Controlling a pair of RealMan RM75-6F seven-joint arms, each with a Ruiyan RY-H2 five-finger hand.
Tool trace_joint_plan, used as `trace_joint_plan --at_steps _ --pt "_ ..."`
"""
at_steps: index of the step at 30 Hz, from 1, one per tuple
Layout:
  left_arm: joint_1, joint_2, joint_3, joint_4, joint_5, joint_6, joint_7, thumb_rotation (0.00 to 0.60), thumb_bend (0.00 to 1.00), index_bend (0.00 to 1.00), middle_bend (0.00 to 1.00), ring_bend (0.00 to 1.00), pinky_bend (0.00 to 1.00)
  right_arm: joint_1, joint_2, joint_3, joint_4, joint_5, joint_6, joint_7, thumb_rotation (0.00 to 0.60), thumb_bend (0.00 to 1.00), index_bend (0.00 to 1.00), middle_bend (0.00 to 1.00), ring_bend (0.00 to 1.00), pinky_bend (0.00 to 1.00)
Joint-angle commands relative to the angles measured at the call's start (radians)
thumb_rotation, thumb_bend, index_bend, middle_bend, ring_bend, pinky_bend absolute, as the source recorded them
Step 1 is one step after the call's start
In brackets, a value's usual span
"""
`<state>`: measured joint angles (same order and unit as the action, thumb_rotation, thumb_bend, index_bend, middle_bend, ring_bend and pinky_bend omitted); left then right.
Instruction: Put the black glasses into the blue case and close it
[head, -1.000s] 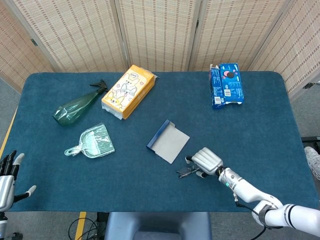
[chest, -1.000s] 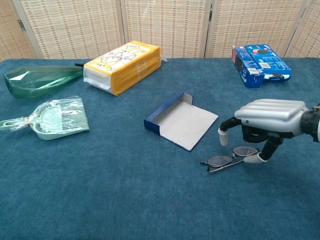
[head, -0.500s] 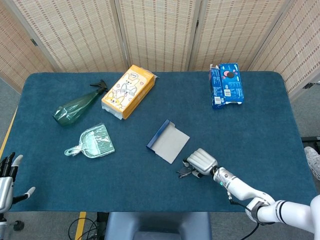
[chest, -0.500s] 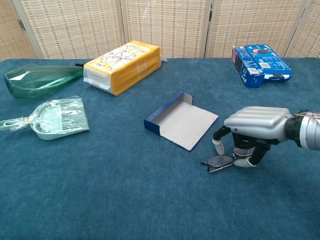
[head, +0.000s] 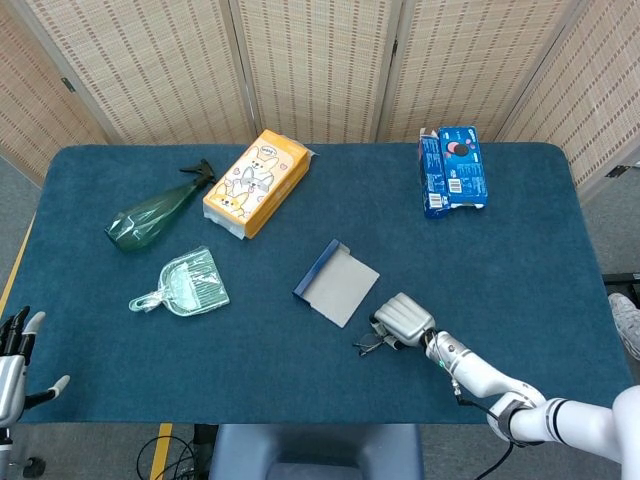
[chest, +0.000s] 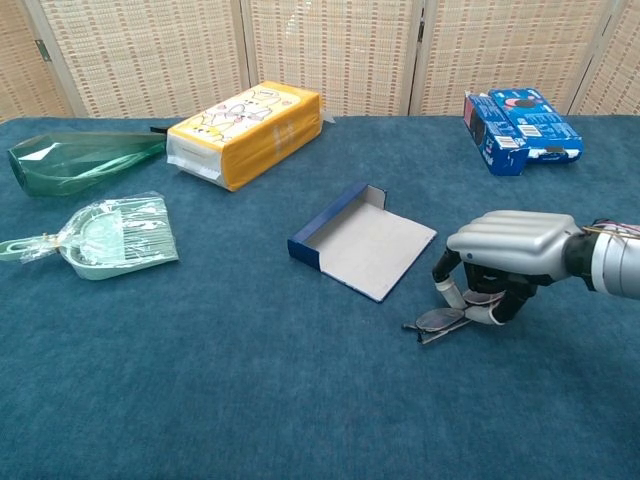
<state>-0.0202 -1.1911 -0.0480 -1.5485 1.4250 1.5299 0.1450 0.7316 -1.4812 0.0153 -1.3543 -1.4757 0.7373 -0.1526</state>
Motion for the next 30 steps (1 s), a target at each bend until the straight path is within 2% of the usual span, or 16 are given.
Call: trace_joint_plan --at_steps 1,8,16,21,30 --pt "0.001 -0.001 0.0 0.002 -0.001 -0.001 -0.003 0.6 0.17 0.0 0.0 0.0 0.17 0.002 -0.001 -0.002 0.001 -0.001 0.002 0.001 0.6 0.43 0.58 1.0 1.0 0.99" --pt "0.003 -0.003 0.0 0.012 0.0 -0.001 -0.011 0.6 0.17 0.0 0.0 0.0 0.17 0.017 0.01 0.026 -0.001 0.004 0.03 0.008 0.6 0.45 0.62 1.0 1.0 0.99" --pt "0.005 -0.003 -0.002 0.019 0.0 0.001 -0.02 0.6 0.17 0.0 0.0 0.0 0.17 0.094 0.0 0.101 0.042 0.02 0.021 -0.022 0.6 0.45 0.62 1.0 1.0 0.99" --pt "0.008 -0.003 -0.002 0.02 -0.002 0.001 -0.02 0.6 0.17 0.0 0.0 0.0 0.17 0.148 -0.049 0.127 0.124 0.021 0.003 -0.039 0.6 0.45 0.62 1.0 1.0 0.99" --pt "0.011 -0.001 -0.003 0.018 -0.012 -0.002 -0.014 0.6 0.17 0.0 0.0 0.0 0.17 0.226 -0.195 0.113 0.354 -0.033 0.006 -0.019 0.6 0.45 0.62 1.0 1.0 0.99"
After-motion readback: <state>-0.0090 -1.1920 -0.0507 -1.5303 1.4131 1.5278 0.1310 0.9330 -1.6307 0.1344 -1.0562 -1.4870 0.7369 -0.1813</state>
